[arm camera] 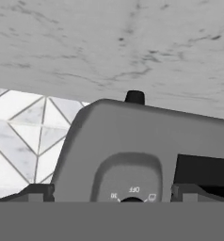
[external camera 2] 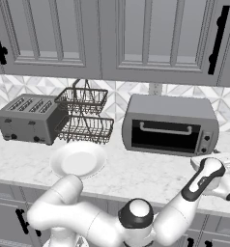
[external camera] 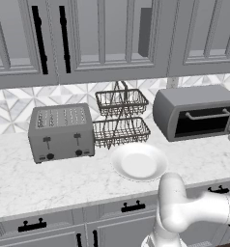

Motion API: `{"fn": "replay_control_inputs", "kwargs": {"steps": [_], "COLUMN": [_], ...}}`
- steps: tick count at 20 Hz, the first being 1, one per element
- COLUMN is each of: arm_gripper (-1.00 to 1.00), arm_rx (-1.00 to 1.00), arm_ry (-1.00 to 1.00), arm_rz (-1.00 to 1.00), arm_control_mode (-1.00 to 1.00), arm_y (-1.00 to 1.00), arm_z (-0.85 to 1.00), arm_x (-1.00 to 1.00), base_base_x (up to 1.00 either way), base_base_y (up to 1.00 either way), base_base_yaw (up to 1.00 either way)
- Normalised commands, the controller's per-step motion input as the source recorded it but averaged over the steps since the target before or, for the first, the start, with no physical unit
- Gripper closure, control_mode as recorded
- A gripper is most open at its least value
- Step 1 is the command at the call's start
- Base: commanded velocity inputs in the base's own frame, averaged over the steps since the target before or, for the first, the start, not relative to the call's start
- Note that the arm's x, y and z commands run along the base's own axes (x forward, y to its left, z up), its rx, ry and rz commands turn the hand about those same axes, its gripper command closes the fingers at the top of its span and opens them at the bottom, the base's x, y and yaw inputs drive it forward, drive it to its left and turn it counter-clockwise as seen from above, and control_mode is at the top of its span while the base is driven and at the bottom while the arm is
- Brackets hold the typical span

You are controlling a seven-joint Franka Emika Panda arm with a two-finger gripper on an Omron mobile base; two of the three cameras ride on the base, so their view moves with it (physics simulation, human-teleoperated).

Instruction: Pick up the kebab skewer and baguette bread, and place them inside the toaster oven. Close the toaster oven door and start by setting the timer.

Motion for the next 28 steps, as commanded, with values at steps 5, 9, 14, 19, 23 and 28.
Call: {"fn": "replay_control_inputs", "kwargs": {"steps": [5, 9, 14, 19, 23, 28], "arm_gripper": [-1.00, -1.00, -1.00, -1.00, -1.00, -1.00], "arm_rx": [-0.06, -0.04, -0.03, -0.02, -0.03, -0.07], "arm_ry": [0.00, 0.00, 0.00, -0.01, 0.00, 0.00], "arm_rz": [0.00, 0.00, 0.00, -0.02, -0.03, -0.03], "arm_control_mode": [-1.00, -1.00, -1.00, -1.00, -1.00, -1.00], "arm_y": [0.08, 0.07, 0.00, 0.03, 0.16, 0.22], "arm_z": [0.03, 0.06, 0.12, 0.17, -0.04, -0.20], "arm_x": [0.00, 0.05, 0.00, 0.00, 0.00, 0.05], "base_base_x": [0.00, 0.00, 0.00, 0.00, 0.00, 0.00], "base_base_y": [0.00, 0.00, 0.00, 0.00, 0.00, 0.00], "base_base_yaw": [0.00, 0.00, 0.00, 0.00, 0.00, 0.00]}}
